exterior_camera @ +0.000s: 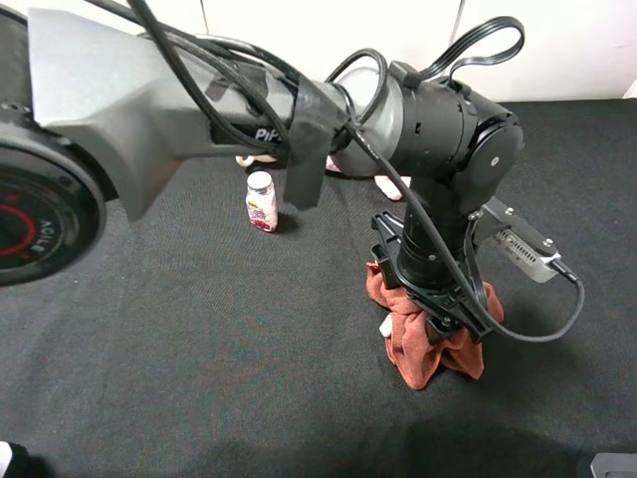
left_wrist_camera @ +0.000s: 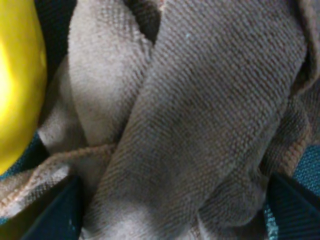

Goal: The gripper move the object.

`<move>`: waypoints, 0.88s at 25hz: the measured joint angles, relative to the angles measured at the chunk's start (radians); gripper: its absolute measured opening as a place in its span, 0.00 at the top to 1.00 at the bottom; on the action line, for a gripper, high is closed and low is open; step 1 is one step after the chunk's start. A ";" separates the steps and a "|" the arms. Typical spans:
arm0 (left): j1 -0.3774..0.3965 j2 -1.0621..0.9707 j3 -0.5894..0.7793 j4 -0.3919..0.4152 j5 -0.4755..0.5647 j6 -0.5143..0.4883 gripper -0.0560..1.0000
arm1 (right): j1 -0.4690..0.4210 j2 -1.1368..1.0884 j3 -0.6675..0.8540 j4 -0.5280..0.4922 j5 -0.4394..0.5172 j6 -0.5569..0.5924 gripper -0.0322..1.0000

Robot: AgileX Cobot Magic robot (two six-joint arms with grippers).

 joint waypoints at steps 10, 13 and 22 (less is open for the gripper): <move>0.000 -0.051 -0.132 0.004 0.080 -0.001 0.25 | 0.000 0.000 0.000 0.005 0.000 0.000 0.30; 0.000 -0.077 -0.166 0.007 0.101 -0.001 0.25 | 0.000 0.000 0.000 0.007 0.000 0.000 0.30; 0.000 -0.174 -0.232 0.016 0.138 -0.001 0.25 | 0.000 0.000 0.000 0.012 0.000 0.000 0.30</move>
